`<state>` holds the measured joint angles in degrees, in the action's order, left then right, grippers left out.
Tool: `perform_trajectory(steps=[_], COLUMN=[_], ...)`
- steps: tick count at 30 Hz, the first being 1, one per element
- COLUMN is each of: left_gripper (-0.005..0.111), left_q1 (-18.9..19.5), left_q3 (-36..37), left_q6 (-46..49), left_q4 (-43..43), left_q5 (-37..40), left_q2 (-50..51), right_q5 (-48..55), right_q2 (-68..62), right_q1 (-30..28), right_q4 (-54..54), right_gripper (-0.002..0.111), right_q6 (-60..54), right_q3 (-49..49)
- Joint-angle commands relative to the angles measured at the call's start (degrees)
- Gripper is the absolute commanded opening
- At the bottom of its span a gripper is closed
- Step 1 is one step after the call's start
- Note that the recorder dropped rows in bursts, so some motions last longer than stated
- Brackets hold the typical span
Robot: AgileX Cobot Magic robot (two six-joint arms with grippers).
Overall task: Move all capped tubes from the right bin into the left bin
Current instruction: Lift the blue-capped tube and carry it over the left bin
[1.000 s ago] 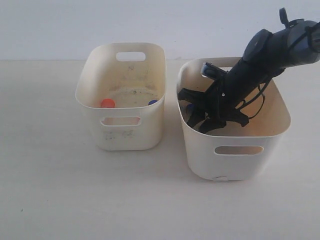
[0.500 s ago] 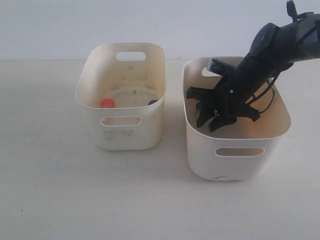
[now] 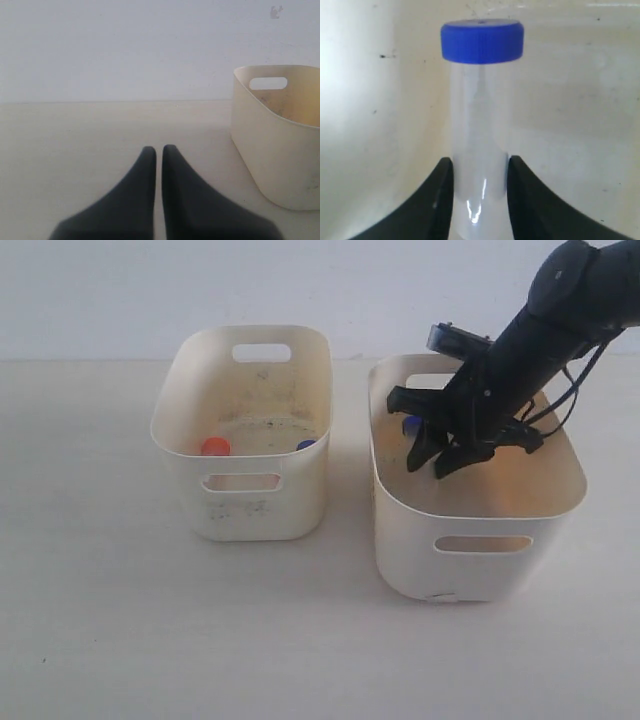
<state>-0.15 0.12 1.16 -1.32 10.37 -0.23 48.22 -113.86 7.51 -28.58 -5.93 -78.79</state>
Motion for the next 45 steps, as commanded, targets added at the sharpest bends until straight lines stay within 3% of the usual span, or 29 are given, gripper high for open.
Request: perform_trajectory(steps=[1, 10, 21, 28, 37, 45], left_gripper=[0.004, 0.004, 0.004, 0.004, 0.004, 0.004], left_q1=[-0.41, -0.41, -0.41, -0.41, -0.41, -0.41], left_q3=[-0.12, -0.12, -0.12, -0.12, -0.12, -0.12], left_q6=[-0.24, -0.24, -0.24, -0.24, -0.24, -0.24], left_q4=[-0.19, -0.19, -0.19, -0.19, -0.19, -0.19], left_q5=[-0.38, -0.38, -0.38, -0.38, -0.38, -0.38], left_q2=[0.23, 0.23, 0.23, 0.23, 0.23, 0.23], right_q5=[0.8, 3.33, 2.07, -3.76, -22.7, -25.49], right_q2=[4.02, 12.34, 21.2, 21.21, 19.85, 12.31], right_q1=[-0.71, -0.71, 0.1, 6.41, 17.74, 20.27], right_q4=[2.22, 3.13, -6.59, -18.67, -19.03, -19.27], right_gripper=[0.0, 0.0, 0.0, 0.0, 0.0, 0.0], right_q6=[-0.61, -0.85, -3.99, -8.33, -7.99, -7.74], right_q3=[0.13, 0.13, 0.13, 0.13, 0.13, -0.12])
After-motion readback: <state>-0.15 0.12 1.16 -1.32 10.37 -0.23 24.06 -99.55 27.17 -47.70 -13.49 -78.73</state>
